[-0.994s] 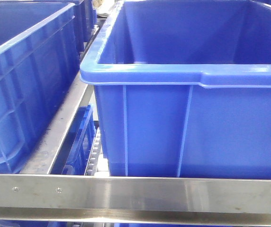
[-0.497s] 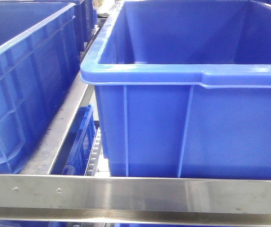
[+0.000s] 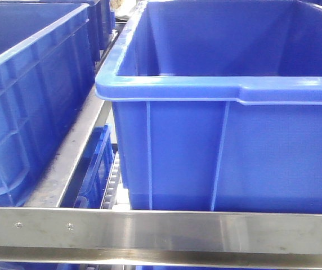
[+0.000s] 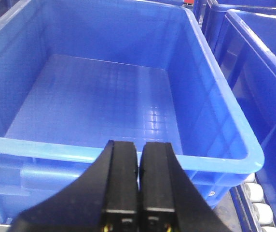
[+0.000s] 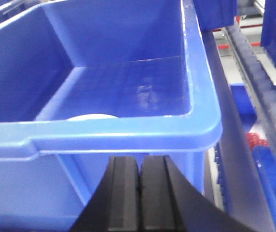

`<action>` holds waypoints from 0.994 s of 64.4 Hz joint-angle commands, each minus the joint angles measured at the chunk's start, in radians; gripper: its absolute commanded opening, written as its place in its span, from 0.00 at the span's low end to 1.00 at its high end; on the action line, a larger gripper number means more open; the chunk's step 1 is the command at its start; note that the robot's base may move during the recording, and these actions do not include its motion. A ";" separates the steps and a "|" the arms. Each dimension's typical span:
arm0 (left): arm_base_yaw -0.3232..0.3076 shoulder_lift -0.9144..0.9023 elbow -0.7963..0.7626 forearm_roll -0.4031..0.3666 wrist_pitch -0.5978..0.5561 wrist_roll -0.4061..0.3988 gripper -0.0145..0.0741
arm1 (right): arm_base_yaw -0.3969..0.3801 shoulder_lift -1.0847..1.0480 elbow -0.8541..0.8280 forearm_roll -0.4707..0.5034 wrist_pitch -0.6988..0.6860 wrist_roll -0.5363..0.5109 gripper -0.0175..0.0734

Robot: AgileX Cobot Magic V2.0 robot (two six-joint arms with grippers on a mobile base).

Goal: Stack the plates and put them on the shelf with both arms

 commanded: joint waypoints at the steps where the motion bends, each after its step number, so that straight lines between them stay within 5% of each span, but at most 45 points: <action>1: -0.001 0.012 -0.025 0.000 -0.088 -0.010 0.26 | -0.006 -0.014 0.001 -0.028 -0.083 0.002 0.22; 64: -0.001 0.012 -0.025 0.000 -0.088 -0.010 0.26 | -0.006 -0.014 0.001 -0.028 -0.081 0.002 0.22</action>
